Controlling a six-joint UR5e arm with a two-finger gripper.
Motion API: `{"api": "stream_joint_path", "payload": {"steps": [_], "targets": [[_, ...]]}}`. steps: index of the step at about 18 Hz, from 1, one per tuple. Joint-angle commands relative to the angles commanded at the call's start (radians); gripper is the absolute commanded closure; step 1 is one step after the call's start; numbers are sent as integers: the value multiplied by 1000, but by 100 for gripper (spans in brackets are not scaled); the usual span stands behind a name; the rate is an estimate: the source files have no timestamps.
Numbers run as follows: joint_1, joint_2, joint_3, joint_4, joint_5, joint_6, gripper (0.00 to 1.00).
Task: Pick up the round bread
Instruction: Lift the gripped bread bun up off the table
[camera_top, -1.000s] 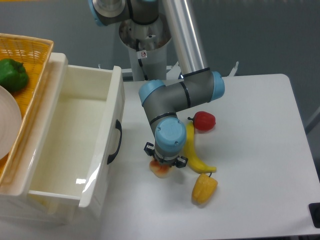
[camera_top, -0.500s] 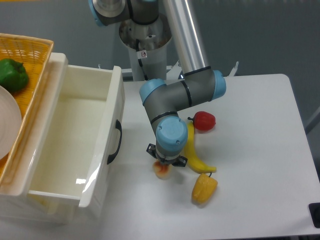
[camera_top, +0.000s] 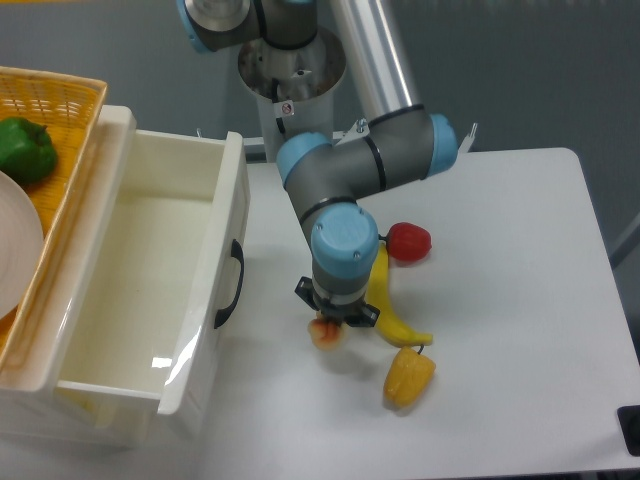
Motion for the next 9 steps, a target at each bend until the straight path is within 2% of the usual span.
{"api": "stream_joint_path", "payload": {"steps": [4,9], "targets": [[9,45,2,-24,-5,67,95],[35,68,6,-35,-34,98,95]]}}
